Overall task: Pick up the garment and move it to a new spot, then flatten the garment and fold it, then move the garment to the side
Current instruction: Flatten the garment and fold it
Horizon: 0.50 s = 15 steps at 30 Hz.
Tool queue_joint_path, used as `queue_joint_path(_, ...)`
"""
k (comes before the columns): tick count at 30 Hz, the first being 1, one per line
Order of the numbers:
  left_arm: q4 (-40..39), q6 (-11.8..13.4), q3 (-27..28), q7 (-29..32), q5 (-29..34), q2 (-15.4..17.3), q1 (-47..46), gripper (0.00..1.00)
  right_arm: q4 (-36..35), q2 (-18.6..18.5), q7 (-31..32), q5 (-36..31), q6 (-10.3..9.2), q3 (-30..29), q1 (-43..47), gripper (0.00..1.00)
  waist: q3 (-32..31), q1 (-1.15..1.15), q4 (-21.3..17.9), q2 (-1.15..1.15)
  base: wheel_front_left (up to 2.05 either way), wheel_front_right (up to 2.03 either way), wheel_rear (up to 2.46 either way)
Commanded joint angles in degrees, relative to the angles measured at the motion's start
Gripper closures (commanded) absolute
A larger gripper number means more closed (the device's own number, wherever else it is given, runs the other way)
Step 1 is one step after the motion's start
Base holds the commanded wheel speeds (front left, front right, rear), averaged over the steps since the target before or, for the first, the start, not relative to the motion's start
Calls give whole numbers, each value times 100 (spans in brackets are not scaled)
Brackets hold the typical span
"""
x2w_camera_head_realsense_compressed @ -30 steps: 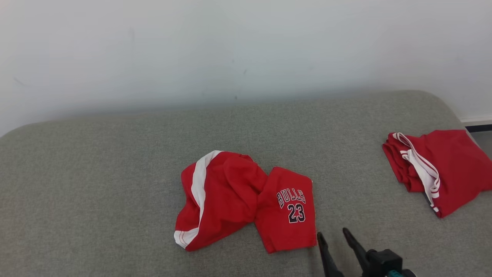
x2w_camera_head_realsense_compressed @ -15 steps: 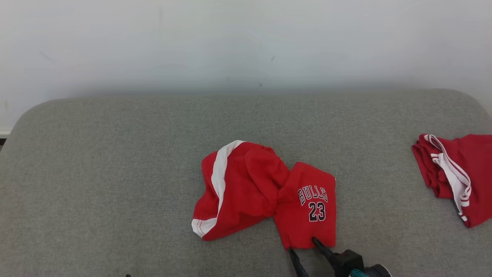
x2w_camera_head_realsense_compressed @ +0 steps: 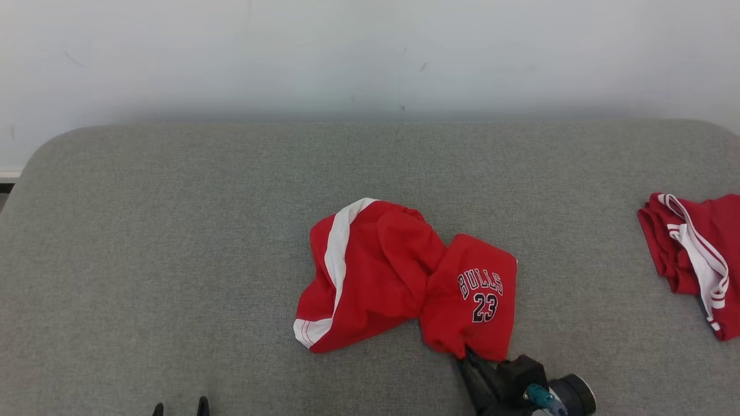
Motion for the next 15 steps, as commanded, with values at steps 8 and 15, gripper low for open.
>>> queue_joint_path(8, 51, -26, 21, -17, -63, -4, 103, 0, -843, 8, -25, 342, -18, -158, 93, 100, -224, 0, -60, 0, 0, 0, 0)
queue_joint_path(15, 125, -22, -113, -17, -135, -3, 139, 0, -2061, 8, -26, 435, -18, -749, -445, 100, -428, 0, -246, 0, 0, 0, 0)
